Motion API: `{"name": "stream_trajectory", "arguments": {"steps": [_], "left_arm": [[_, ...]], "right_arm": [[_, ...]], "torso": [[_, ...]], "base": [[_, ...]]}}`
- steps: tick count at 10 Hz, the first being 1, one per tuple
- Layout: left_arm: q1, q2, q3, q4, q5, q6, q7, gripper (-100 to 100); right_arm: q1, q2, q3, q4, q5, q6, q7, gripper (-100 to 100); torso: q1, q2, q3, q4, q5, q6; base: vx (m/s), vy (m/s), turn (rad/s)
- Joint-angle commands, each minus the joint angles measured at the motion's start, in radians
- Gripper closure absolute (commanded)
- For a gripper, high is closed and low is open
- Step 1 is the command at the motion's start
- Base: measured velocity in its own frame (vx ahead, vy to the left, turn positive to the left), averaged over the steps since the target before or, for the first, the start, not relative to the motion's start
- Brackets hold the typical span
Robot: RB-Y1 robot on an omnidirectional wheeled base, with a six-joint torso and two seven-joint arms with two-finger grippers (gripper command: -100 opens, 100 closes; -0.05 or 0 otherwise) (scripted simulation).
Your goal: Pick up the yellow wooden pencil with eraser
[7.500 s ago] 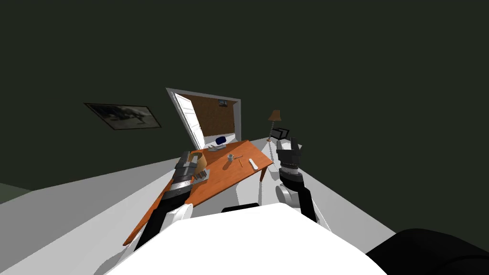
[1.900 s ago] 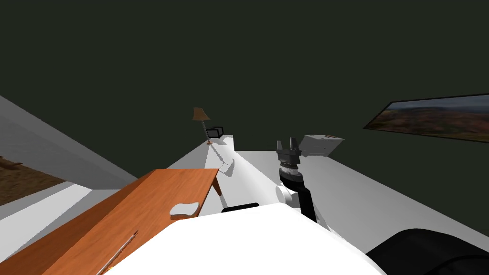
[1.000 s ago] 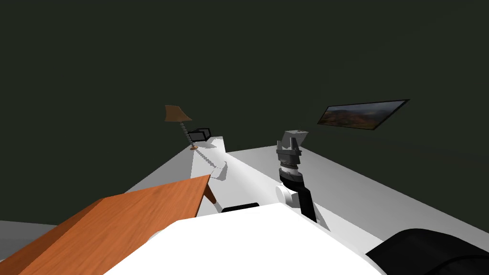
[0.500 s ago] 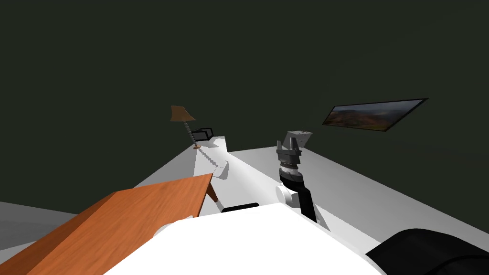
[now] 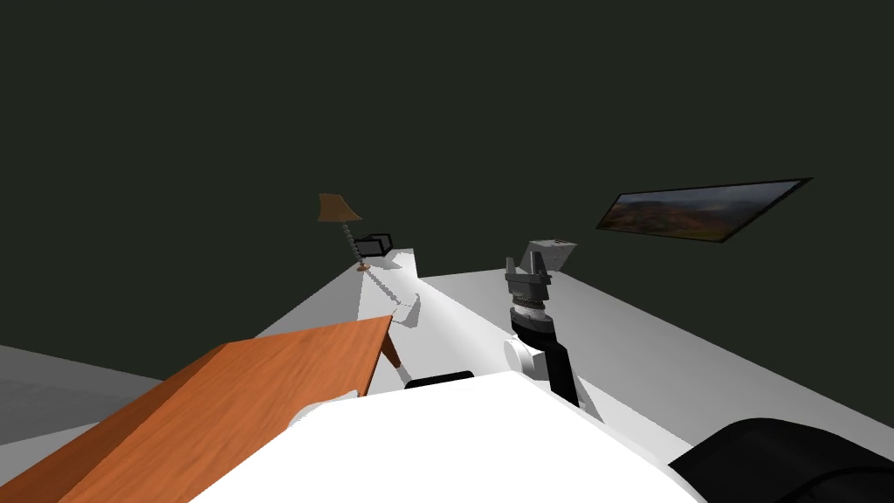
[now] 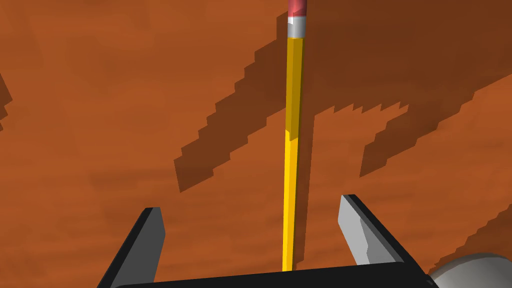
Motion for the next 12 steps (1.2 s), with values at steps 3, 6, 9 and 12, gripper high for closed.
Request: {"name": "stream_trajectory", "arguments": {"steps": [3,6,9,12], "left_arm": [[-0.008,0.022,-0.092,-0.022,0.026,-0.024,0.047,-100],[-0.017,0.043,-0.172,-0.041,0.051,-0.047,0.093,-100],[-0.026,0.064,-0.252,-0.06,0.076,-0.071,0.138,-100],[-0.035,0.085,-0.331,-0.079,0.101,-0.094,0.184,-100]], "right_arm": [[0.0,0.0,0.0,0.0,0.0,0.0,0.0,0],[0.0,0.0,0.0,0.0,0.0,0.0,0.0,0],[0.0,0.0,0.0,0.0,0.0,0.0,0.0,0],[0.0,0.0,0.0,0.0,0.0,0.0,0.0,0]], "torso": [[0.001,0.0,0.0,0.0,0.0,0.0],[0.0,0.0,0.0,0.0,0.0,0.0],[0.001,0.0,0.0,0.0,0.0,0.0],[0.0,0.0,0.0,0.0,0.0,0.0]], "base": [[0.0,0.018,0.059],[-0.002,0.017,0.061],[0.0,0.021,0.058],[-0.001,0.016,0.062]]}}
